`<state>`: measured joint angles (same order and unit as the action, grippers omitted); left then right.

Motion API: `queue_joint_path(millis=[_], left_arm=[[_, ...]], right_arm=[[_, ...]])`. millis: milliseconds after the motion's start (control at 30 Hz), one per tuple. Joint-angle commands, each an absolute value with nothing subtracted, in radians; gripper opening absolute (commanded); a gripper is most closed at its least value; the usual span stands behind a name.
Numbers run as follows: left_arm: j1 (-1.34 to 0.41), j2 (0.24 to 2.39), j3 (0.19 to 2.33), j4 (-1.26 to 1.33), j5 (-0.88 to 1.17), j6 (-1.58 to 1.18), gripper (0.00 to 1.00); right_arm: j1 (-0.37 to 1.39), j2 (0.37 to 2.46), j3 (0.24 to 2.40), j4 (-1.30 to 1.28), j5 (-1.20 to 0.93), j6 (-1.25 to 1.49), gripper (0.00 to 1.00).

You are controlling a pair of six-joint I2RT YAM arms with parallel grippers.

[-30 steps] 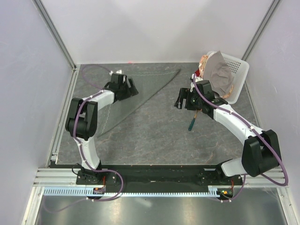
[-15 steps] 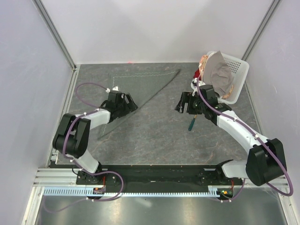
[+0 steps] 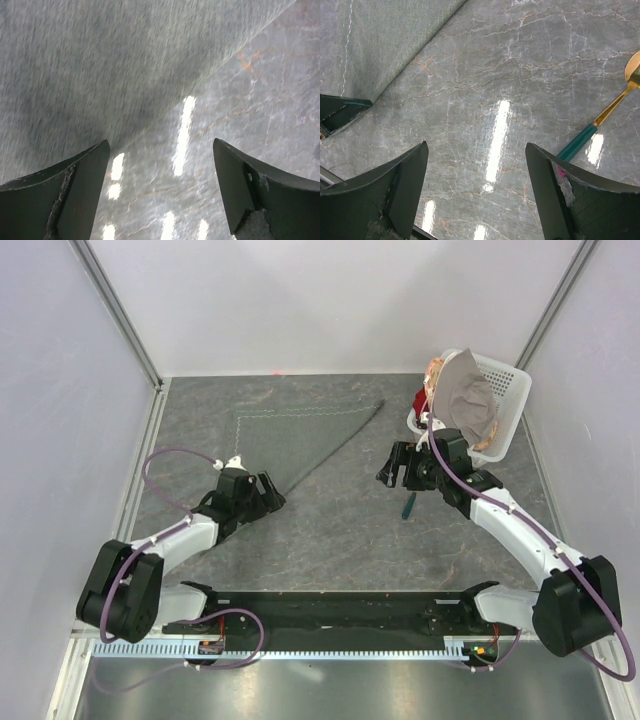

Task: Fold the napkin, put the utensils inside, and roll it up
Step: Fold the napkin

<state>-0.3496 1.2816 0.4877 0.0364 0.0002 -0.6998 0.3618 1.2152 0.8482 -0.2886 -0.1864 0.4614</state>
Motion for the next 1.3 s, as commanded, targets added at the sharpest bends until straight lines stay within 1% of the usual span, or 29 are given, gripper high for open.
queue_joint_path(millis=[0, 167, 267, 367, 467, 500, 600, 733, 800, 1033, 1267], left_arm=[[-0.356, 1.209, 0.425, 0.009, -0.038, -0.722, 0.92], [-0.382, 1.128, 0.390, 0.006, -0.034, -0.732, 0.92], [-0.383, 1.092, 0.432, -0.032, -0.031, -0.707, 0.92], [-0.383, 1.089, 0.529, -0.055, -0.025, -0.661, 0.92], [-0.382, 1.175, 0.575, -0.015, -0.055, -0.611, 0.92], [-0.382, 1.239, 0.584, -0.005, -0.060, -0.606, 0.92], [-0.385, 1.345, 0.601, 0.057, -0.041, -0.609, 0.92], [-0.388, 1.355, 0.531, 0.152, -0.044, -0.643, 0.92], [-0.397, 1.348, 0.488, 0.156, -0.038, -0.658, 0.92], [-0.497, 1.241, 0.321, 0.160, -0.069, -0.759, 0.92], [-0.596, 1.174, 0.279, 0.089, -0.098, -0.834, 0.92]], right_arm=[[0.359, 1.160, 0.825, -0.293, -0.183, 0.477, 0.87], [0.359, 1.141, 0.808, -0.299, -0.181, 0.480, 0.88], [0.359, 1.137, 0.805, -0.308, -0.181, 0.480, 0.88], [0.359, 1.129, 0.804, -0.314, -0.176, 0.480, 0.88], [0.359, 1.126, 0.805, -0.314, -0.175, 0.480, 0.88], [0.359, 1.129, 0.805, -0.314, -0.176, 0.479, 0.88], [0.357, 1.132, 0.816, -0.318, -0.178, 0.479, 0.88], [0.359, 1.121, 0.819, -0.325, -0.169, 0.476, 0.88], [0.357, 1.114, 0.818, -0.327, -0.169, 0.476, 0.88], [0.359, 1.100, 0.811, -0.330, -0.166, 0.480, 0.88], [0.359, 1.092, 0.815, -0.337, -0.167, 0.476, 0.88]])
